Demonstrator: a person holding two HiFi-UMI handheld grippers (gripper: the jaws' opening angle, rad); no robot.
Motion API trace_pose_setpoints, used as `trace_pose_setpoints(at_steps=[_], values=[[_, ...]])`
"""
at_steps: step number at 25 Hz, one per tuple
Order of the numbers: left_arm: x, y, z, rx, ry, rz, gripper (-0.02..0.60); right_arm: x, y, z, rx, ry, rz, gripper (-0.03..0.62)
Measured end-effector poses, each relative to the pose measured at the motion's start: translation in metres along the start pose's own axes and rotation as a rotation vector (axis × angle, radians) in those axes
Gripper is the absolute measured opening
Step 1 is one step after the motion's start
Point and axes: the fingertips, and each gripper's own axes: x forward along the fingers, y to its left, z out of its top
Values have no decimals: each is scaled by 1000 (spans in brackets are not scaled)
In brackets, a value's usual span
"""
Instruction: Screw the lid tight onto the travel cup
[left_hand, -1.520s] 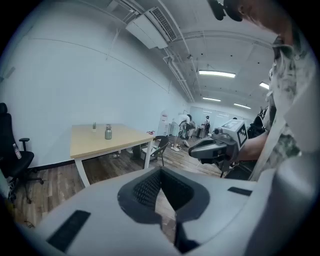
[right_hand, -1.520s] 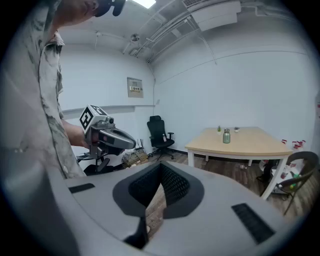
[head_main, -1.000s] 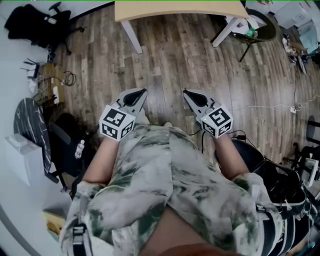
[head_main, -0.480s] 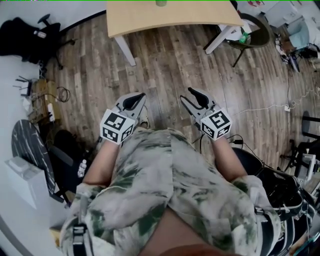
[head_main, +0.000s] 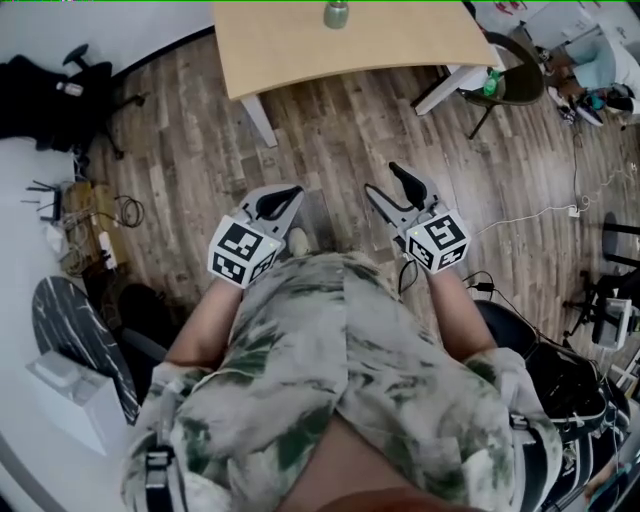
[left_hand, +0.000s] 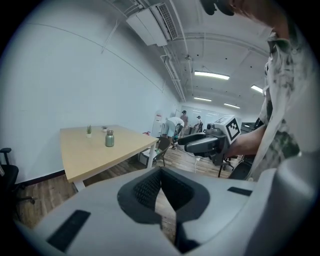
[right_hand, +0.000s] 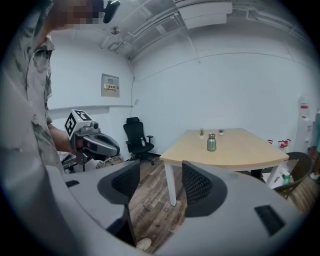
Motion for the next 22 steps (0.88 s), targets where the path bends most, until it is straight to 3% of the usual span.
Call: trace_pose_setpoints(at_steps=[6, 15, 22], values=[[5, 52, 4, 18, 18, -29, 23, 44, -16, 20, 16, -12, -42, 279], [8, 81, 8, -7, -10, -11, 23, 77, -15, 28, -11, 11, -15, 262], [70, 105, 39, -26, 21, 38, 23, 103, -94, 43, -17, 15, 51, 262]])
